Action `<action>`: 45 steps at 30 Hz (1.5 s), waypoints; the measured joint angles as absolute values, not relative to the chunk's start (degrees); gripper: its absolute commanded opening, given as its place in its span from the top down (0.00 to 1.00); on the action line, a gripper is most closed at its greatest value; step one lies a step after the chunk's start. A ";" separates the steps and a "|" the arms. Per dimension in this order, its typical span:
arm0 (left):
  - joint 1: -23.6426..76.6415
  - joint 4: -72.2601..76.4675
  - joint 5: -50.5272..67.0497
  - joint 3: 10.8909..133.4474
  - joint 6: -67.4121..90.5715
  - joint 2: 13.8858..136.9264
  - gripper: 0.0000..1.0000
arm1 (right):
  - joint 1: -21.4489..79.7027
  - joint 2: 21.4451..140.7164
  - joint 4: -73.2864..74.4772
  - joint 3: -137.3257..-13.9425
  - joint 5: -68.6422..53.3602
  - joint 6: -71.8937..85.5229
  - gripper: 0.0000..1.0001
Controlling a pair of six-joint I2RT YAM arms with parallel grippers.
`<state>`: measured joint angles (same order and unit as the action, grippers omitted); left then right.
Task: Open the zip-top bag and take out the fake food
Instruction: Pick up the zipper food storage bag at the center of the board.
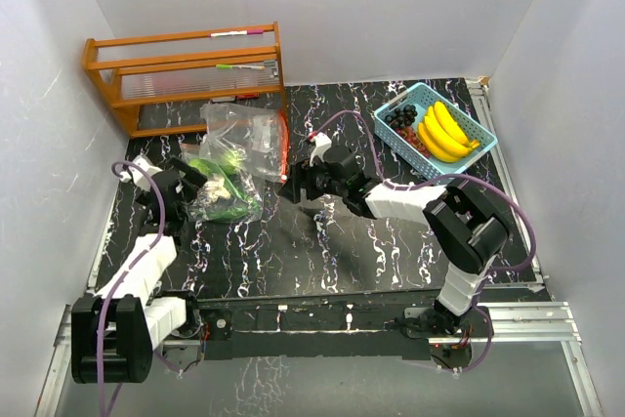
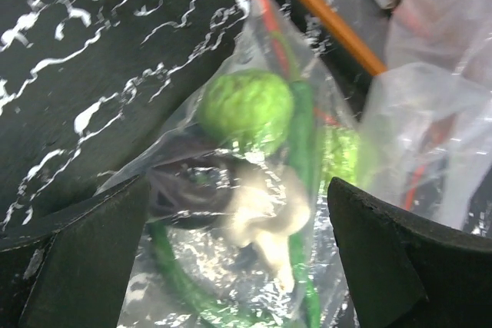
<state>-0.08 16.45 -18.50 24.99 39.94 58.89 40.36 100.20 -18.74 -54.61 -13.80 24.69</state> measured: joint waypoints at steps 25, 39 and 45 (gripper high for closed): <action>26.35 24.86 -11.16 20.91 41.71 73.32 0.81 | 41.50 101.60 -17.47 -56.16 -10.33 22.33 0.26; 40.42 21.89 -14.02 29.69 40.18 79.59 0.27 | 40.40 100.22 -13.32 -58.02 -5.10 16.10 0.26; 34.28 14.68 -14.39 29.67 39.16 67.22 0.29 | 33.87 100.62 -12.93 -59.79 -6.13 16.67 0.61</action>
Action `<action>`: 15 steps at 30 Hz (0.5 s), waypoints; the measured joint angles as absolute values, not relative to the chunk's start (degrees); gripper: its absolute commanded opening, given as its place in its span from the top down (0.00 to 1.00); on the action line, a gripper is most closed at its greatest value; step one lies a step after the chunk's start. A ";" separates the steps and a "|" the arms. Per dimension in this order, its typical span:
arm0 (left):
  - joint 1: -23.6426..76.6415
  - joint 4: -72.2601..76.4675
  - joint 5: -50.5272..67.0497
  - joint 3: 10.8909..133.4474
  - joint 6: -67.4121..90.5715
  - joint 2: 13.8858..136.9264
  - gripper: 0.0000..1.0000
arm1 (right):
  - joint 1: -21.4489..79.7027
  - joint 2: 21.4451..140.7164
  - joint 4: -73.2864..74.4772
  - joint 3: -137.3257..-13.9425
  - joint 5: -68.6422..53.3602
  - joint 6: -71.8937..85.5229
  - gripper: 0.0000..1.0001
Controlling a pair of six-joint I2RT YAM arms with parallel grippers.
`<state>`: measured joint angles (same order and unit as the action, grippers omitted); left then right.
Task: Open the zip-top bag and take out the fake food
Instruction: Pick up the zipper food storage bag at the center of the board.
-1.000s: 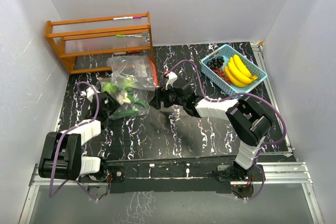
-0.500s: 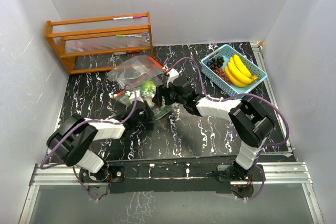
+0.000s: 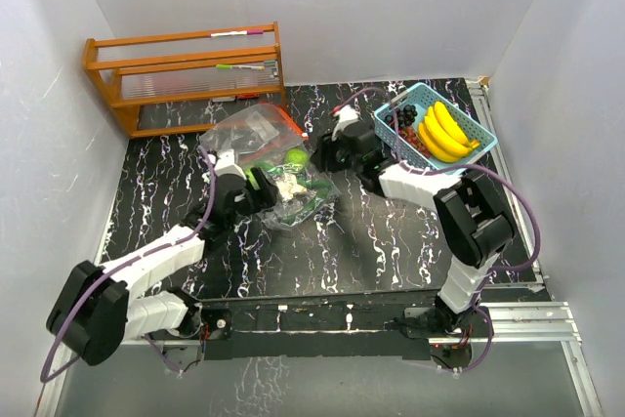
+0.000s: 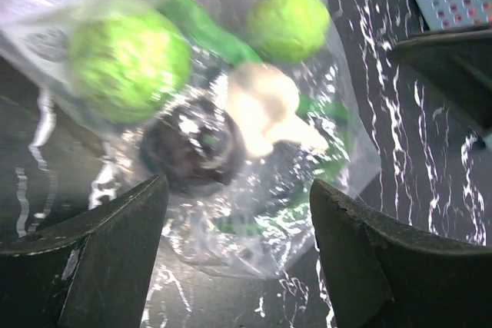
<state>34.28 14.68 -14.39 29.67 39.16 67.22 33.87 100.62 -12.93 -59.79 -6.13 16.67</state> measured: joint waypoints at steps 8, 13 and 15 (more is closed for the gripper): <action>30.46 10.24 -14.02 29.26 39.22 61.30 0.29 | 24.99 103.31 -12.51 -59.83 -8.36 18.35 0.79; 30.22 9.72 -12.01 29.26 39.38 61.95 0.28 | 28.69 103.90 -12.53 -55.79 -10.59 18.35 0.78; 29.63 9.74 -11.03 29.26 39.46 61.93 0.27 | 31.68 103.90 -12.43 -54.15 -10.79 18.41 0.78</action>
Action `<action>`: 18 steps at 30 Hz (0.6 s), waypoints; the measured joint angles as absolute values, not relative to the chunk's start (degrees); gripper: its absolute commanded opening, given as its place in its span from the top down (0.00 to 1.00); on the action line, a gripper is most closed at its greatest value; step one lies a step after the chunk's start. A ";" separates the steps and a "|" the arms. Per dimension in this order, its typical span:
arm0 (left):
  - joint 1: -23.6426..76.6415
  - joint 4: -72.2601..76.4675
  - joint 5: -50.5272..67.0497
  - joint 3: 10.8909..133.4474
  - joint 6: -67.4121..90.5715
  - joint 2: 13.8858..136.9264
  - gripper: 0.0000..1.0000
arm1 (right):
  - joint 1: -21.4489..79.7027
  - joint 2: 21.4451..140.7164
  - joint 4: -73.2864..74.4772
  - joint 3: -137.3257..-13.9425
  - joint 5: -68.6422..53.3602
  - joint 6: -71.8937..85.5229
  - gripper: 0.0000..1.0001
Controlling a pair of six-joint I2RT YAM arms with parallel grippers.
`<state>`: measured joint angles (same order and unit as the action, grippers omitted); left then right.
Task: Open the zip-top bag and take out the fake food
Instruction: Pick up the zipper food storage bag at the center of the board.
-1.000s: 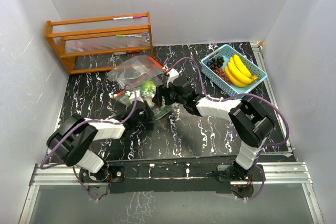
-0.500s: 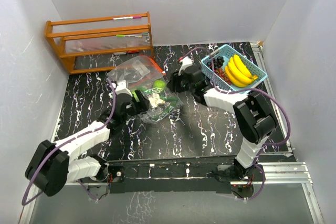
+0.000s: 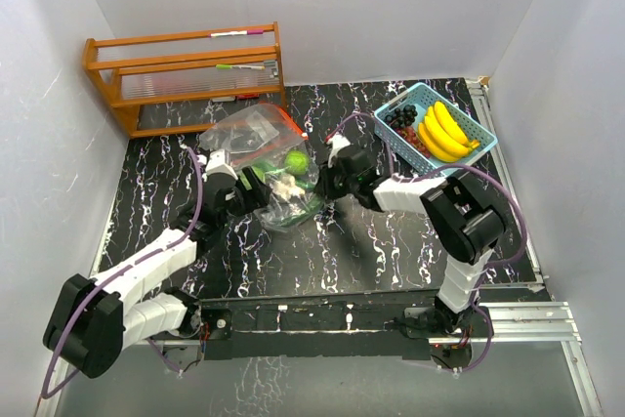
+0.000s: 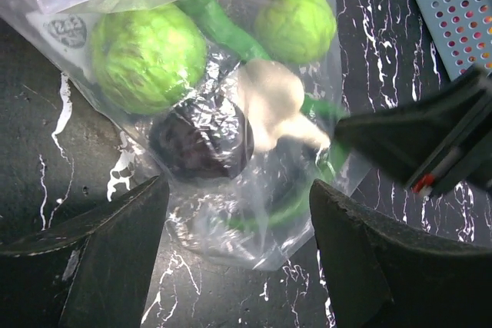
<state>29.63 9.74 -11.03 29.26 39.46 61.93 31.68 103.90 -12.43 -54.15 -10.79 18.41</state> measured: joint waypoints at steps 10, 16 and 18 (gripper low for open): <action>18.57 6.90 -5.61 29.26 39.51 56.64 0.26 | 51.53 105.12 -14.52 -53.04 -12.05 22.06 0.78; 17.08 5.45 -4.03 29.32 39.18 53.49 0.27 | 54.98 100.22 -11.97 -53.06 -10.17 22.81 0.76; 17.02 6.04 -2.87 29.10 39.64 54.00 0.32 | 51.37 96.27 -11.55 -53.08 -10.35 22.81 0.72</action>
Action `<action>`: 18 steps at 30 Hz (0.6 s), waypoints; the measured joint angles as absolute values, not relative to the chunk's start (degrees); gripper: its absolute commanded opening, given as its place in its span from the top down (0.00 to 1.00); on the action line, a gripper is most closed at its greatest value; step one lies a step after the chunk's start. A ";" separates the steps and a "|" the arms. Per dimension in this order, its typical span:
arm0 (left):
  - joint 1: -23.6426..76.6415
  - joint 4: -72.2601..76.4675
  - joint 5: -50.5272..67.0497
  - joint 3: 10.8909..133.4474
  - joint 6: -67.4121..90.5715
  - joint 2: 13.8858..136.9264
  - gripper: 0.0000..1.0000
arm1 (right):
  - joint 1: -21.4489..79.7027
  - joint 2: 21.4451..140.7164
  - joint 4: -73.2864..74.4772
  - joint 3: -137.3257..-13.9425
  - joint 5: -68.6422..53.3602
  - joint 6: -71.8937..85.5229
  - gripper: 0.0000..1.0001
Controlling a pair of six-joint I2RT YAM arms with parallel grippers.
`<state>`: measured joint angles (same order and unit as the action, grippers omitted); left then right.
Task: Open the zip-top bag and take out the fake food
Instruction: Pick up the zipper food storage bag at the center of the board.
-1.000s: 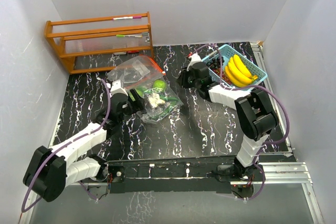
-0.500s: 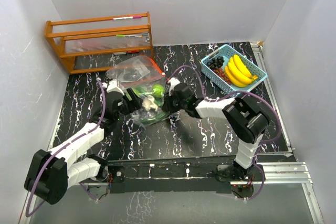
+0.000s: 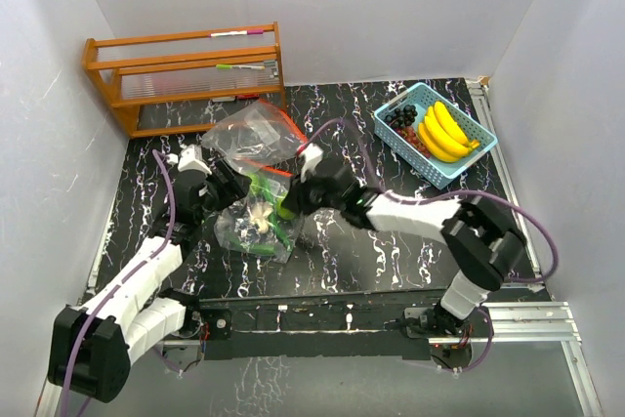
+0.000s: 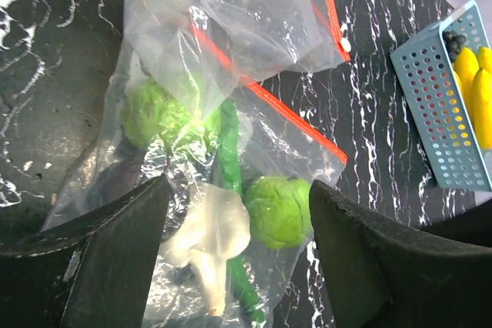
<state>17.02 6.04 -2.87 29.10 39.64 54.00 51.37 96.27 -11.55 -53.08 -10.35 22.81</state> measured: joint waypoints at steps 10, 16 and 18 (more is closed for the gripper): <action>17.85 16.86 8.10 22.72 44.64 61.41 0.64 | 23.75 98.04 -13.52 -56.95 -21.74 24.75 0.39; 18.52 21.08 10.22 20.73 45.67 62.17 0.69 | 22.92 107.37 -14.24 -57.10 -31.97 26.30 0.39; 18.52 22.37 10.48 20.12 46.02 63.11 0.70 | 23.33 109.93 -15.20 -57.36 -34.70 27.24 0.39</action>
